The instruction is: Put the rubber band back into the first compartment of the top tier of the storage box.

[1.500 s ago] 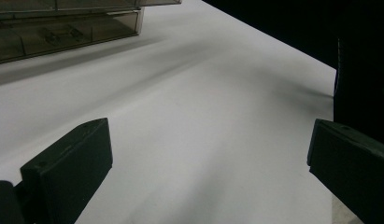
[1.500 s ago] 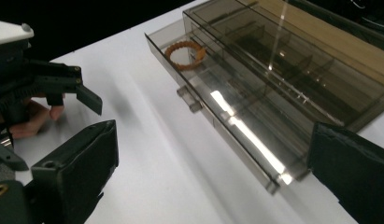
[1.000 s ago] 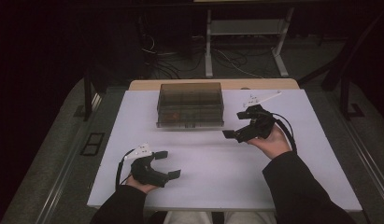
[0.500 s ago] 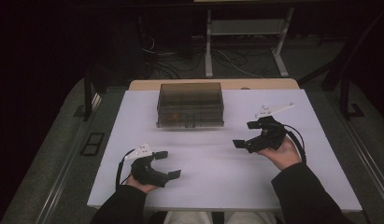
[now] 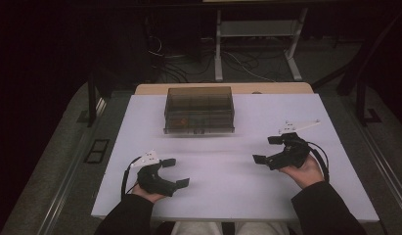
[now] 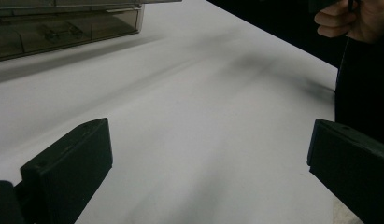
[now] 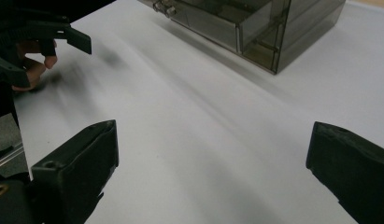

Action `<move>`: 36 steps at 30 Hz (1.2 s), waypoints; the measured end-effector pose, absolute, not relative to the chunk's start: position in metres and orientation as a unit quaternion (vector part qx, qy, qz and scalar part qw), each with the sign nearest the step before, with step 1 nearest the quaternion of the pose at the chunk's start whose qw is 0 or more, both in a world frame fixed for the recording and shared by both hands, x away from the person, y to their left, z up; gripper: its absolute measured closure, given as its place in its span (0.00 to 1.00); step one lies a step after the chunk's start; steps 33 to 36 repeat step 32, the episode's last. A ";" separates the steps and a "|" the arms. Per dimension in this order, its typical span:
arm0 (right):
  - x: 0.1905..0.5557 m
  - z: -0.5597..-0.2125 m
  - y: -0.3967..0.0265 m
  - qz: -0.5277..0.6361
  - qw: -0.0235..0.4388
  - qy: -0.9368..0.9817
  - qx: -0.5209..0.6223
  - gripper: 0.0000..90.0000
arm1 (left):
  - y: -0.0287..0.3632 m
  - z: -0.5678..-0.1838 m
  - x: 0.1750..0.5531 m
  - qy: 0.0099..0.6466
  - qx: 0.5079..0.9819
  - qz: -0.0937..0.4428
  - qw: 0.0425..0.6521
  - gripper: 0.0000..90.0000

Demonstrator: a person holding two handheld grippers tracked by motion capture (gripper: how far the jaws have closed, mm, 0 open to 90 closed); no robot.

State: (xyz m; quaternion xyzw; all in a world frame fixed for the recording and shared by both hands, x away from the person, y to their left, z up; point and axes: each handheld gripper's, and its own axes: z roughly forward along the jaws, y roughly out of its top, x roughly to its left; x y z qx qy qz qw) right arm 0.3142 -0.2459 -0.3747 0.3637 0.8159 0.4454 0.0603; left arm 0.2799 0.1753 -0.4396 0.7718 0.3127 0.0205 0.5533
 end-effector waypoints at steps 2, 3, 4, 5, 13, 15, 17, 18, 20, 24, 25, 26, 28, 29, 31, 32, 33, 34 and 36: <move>0.311 -0.378 -0.249 0.445 0.059 0.814 0.368 0.02 | 0.175 -0.440 0.280 0.313 0.772 0.020 0.553 0.00; 0.310 -0.379 -0.251 0.446 0.058 0.814 0.369 0.02 | 0.175 -0.440 0.280 0.313 0.772 0.021 0.553 0.00; 0.308 -0.381 -0.252 0.445 0.057 0.813 0.371 0.02 | 0.175 -0.440 0.280 0.313 0.772 0.021 0.553 0.00; 0.306 -0.383 -0.253 0.444 0.058 0.813 0.373 0.02 | 0.175 -0.440 0.280 0.313 0.772 0.021 0.553 0.00; 0.292 -0.398 -0.267 0.446 0.060 0.807 0.383 0.02 | 0.175 -0.440 0.280 0.314 0.772 0.021 0.552 0.00; 0.287 -0.401 -0.270 0.447 0.059 0.803 0.389 0.02 | 0.175 -0.440 0.280 0.314 0.772 0.021 0.552 0.00; 0.283 -0.405 -0.273 0.446 0.059 0.802 0.392 0.02 | 0.175 -0.440 0.280 0.314 0.772 0.021 0.552 0.00; 0.281 -0.407 -0.274 0.445 0.060 0.802 0.394 0.02 | 0.175 -0.440 0.280 0.314 0.772 0.021 0.552 0.00; 0.278 -0.410 -0.277 0.444 0.065 0.801 0.396 0.02 | 0.175 -0.440 0.280 0.314 0.772 0.021 0.552 0.00; 0.273 -0.416 -0.282 0.441 0.067 0.798 0.405 0.02 | 0.175 -0.440 0.280 0.314 0.773 0.021 0.551 0.00; 0.272 -0.417 -0.283 0.442 0.066 0.796 0.407 0.02 | 0.175 -0.440 0.280 0.314 0.773 0.021 0.551 0.00; 0.271 -0.417 -0.284 0.443 0.068 0.796 0.408 0.02 | 0.175 -0.440 0.280 0.314 0.773 0.021 0.551 0.00; 0.269 -0.418 -0.286 0.443 0.069 0.795 0.409 0.02 | 0.175 -0.440 0.280 0.314 0.773 0.021 0.551 0.00; 0.269 -0.419 -0.286 0.443 0.069 0.794 0.410 0.02 | 0.175 -0.440 0.280 0.315 0.773 0.021 0.551 0.00; 0.268 -0.420 -0.287 0.445 0.070 0.794 0.409 0.02 | 0.175 -0.440 0.280 0.315 0.772 0.021 0.551 0.00; 0.268 -0.421 -0.288 0.445 0.070 0.793 0.410 0.02 | 0.175 -0.440 0.280 0.315 0.772 0.021 0.551 0.00; 0.268 -0.421 -0.288 0.445 0.070 0.793 0.410 0.02 | 0.175 -0.440 0.280 0.315 0.772 0.021 0.551 0.00; 0.268 -0.421 -0.288 0.445 0.070 0.793 0.410 0.02 | 0.175 -0.440 0.280 0.315 0.772 0.021 0.551 0.00; 0.268 -0.421 -0.288 0.445 0.070 0.793 0.410 0.02 | 0.175 -0.440 0.280 0.315 0.772 0.021 0.551 0.00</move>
